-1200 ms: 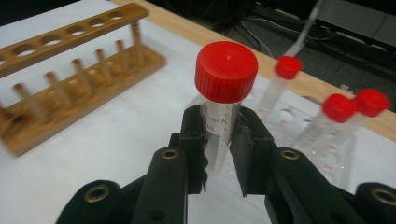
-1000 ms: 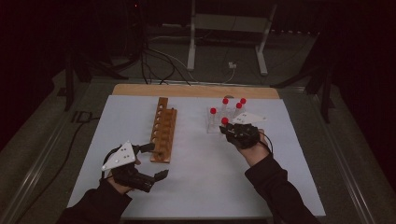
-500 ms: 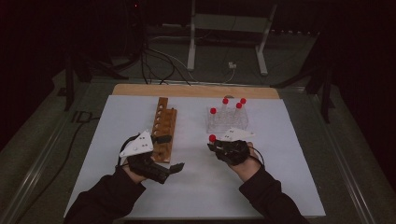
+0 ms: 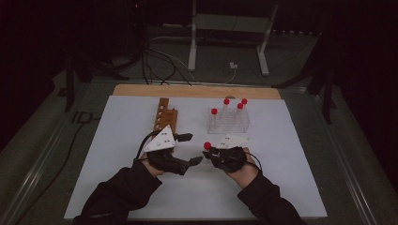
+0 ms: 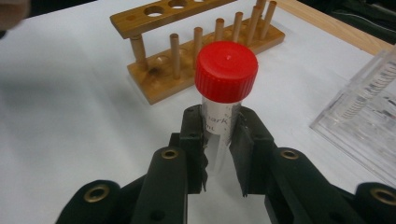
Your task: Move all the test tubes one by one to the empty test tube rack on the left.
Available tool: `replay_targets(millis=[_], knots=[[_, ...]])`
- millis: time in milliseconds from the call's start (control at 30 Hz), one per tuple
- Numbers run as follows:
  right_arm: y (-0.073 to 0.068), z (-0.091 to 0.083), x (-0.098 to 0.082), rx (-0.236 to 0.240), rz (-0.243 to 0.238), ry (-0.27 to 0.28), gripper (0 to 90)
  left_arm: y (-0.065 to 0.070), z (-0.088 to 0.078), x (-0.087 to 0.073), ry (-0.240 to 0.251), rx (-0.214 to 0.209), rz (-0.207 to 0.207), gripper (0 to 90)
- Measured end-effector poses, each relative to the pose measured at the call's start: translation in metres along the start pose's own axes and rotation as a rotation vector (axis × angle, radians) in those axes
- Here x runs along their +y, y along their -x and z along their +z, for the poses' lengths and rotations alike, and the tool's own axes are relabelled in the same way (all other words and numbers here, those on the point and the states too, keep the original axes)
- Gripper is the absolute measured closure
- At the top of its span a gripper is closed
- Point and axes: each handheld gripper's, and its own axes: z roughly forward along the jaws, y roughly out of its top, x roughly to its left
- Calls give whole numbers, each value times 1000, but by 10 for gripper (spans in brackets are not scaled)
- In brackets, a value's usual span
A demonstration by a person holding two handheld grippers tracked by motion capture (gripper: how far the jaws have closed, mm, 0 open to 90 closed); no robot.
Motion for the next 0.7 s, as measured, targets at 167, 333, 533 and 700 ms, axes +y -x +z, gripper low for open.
replay_targets(millis=[167,333,533,700], knots=[[-2,1,-1,7,-4,-2,750,-1,13,0,-14,9,14,329],[-3,0,-1,12,-4,0,750,-3,23,-2,-30,20,17,448],[-4,-1,0,14,-7,4,751,-8,32,-5,-40,21,12,539],[-3,-2,0,17,-7,7,751,-9,37,-6,-53,22,15,595]])
